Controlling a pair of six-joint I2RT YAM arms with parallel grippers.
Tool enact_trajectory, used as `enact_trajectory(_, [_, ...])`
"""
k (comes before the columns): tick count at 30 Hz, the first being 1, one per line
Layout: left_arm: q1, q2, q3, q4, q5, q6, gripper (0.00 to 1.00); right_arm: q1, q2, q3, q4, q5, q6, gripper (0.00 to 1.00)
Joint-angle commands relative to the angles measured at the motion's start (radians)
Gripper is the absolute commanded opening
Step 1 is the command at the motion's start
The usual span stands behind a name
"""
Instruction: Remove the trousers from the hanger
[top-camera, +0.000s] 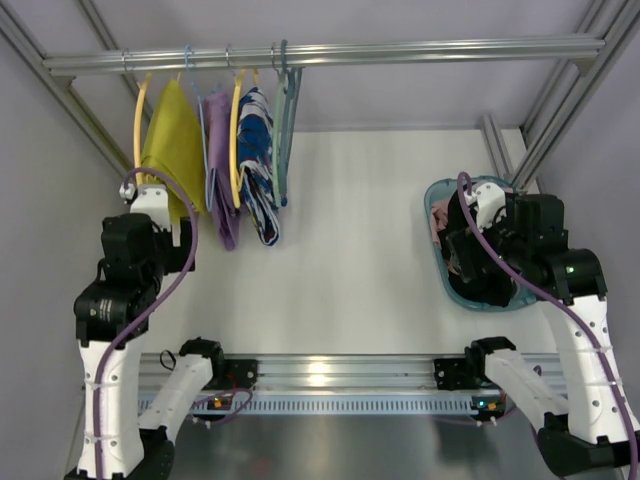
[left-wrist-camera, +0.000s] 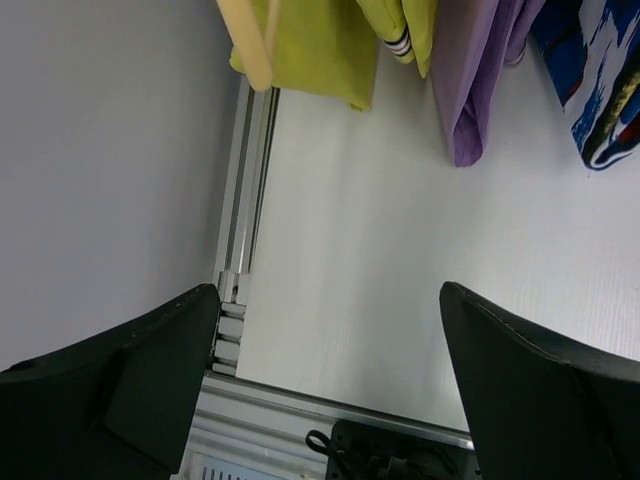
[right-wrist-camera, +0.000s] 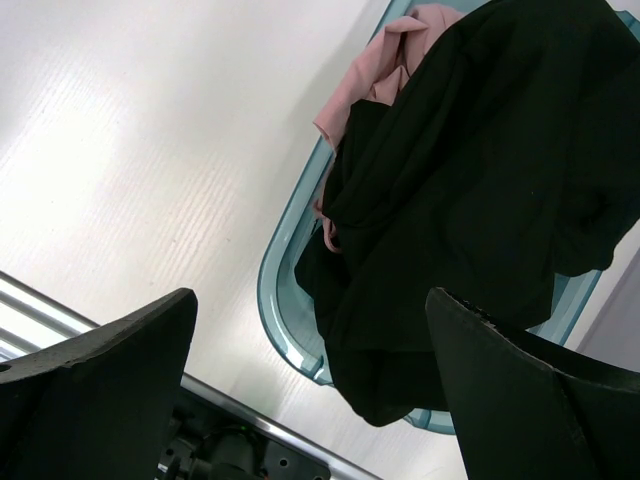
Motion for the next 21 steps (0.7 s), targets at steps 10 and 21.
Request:
enact_trajectory(10, [0.004, 0.169, 0.406, 0.068, 0.168, -0.073, 0.98, -0.005, 0.029, 0.032, 0.008, -0.020, -0.006, 0.99])
enact_trajectory(21, [0.006, 0.315, 0.630, 0.304, 0.721, -0.314, 0.92, -0.003, 0.061, 0.043, 0.012, -0.017, -0.008, 0.99])
